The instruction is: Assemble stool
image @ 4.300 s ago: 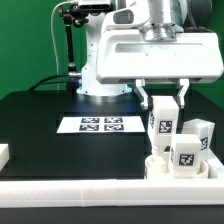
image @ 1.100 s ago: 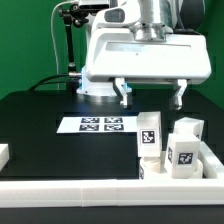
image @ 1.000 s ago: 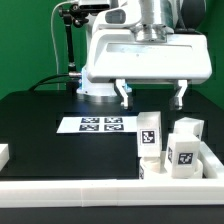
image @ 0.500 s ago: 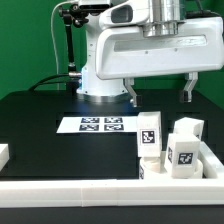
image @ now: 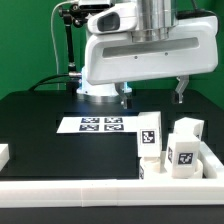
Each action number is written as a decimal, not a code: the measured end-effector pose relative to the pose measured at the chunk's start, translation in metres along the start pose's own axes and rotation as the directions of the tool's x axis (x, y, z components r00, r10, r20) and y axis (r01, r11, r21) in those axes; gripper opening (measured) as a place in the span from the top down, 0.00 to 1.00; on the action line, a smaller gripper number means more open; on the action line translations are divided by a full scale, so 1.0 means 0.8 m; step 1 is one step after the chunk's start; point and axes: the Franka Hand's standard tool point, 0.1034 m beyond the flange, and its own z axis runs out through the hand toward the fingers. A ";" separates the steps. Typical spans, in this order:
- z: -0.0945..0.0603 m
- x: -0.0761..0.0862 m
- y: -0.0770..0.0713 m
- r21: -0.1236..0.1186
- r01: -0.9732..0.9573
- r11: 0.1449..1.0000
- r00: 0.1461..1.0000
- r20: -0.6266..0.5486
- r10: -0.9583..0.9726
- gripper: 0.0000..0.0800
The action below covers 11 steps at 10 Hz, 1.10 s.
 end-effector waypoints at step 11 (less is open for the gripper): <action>0.012 0.006 0.028 0.080 -0.275 0.958 0.961 0.003 0.276 0.19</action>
Offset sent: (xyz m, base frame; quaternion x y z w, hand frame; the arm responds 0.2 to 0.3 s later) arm -0.0001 -0.0260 0.0102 0.0229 0.0063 0.3281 0.9443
